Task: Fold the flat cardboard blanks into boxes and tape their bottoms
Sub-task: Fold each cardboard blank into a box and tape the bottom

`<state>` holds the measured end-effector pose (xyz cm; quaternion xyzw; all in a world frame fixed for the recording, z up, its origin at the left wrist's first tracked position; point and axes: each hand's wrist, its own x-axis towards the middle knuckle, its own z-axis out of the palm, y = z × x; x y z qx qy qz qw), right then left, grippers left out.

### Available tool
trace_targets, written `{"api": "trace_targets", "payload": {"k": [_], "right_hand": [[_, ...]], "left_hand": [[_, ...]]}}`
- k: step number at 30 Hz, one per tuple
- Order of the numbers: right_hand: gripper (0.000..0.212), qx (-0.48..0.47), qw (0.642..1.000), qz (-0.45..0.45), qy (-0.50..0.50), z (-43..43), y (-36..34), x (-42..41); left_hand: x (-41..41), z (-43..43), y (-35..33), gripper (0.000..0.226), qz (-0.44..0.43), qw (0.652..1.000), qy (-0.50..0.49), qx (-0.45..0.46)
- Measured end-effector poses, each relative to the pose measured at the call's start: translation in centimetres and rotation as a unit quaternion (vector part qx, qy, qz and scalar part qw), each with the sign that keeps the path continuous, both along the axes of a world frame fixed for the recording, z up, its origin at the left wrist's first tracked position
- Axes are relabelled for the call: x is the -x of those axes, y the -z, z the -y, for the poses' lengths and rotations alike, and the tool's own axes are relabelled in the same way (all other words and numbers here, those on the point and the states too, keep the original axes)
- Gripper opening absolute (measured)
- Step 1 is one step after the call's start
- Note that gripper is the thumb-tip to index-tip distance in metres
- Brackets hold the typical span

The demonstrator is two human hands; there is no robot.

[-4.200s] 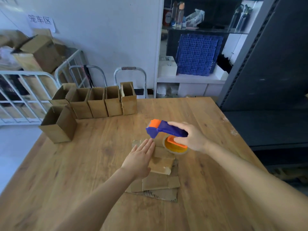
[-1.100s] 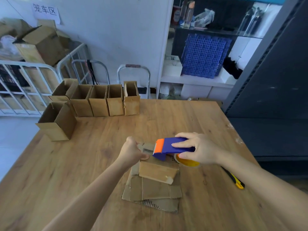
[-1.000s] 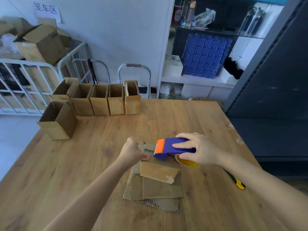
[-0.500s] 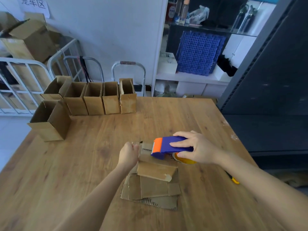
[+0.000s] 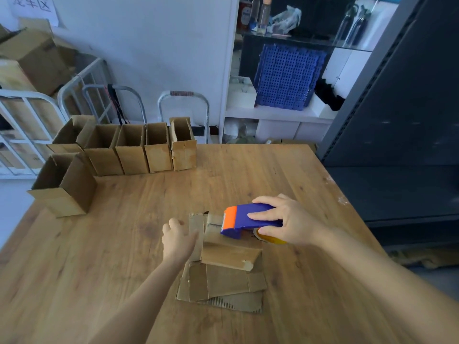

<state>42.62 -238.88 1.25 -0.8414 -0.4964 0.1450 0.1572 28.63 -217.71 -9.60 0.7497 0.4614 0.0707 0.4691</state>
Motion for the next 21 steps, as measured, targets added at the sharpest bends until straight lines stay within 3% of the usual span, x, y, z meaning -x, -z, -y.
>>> {"api": "trace_targets", "payload": {"k": [2,4,6,8,9,11,12,17,21], "right_hand": [[0.037,-0.001,1.000,0.001,-0.002,-0.1,-0.1,0.0],[0.038,0.001,1.000,0.002,-0.001,0.0,0.0,-0.2],[0.038,0.000,1.000,0.001,0.003,0.0,0.0,-0.3],[0.037,-0.003,1.000,0.002,-0.003,0.0,0.1,-0.2],[0.037,-0.003,1.000,0.004,-0.007,0.0,0.2,-0.2],[0.037,0.002,1.000,0.008,-0.011,0.0,0.3,-0.2],[0.038,0.004,1.000,0.007,-0.010,0.1,0.3,-0.2],[0.041,-0.002,1.000,-0.013,-0.010,1.3,0.0,-0.7],[0.042,-0.020,0.999,-0.038,-0.009,4.3,-0.1,-1.7]], "left_hand": [[0.6,0.8,-1.2,0.023,0.119,0.993,-0.022,-0.016],[0.8,1.5,-2.9,0.033,0.177,0.984,0.008,0.017],[0.9,2.0,-4.8,0.035,0.137,0.983,0.125,0.002],[0.8,2.1,-5.7,0.037,0.054,0.960,0.271,-0.043],[0.5,2.0,-6.0,0.052,0.011,0.941,0.330,-0.079],[-0.6,1.7,-5.7,0.112,-0.040,0.907,0.394,-0.145],[-1.1,1.7,-5.6,0.126,-0.059,0.895,0.408,-0.169],[-2.7,0.5,-4.7,0.123,-0.123,0.836,0.447,-0.292],[-2.6,-0.3,-4.6,0.118,-0.150,0.808,0.466,-0.329]]}}
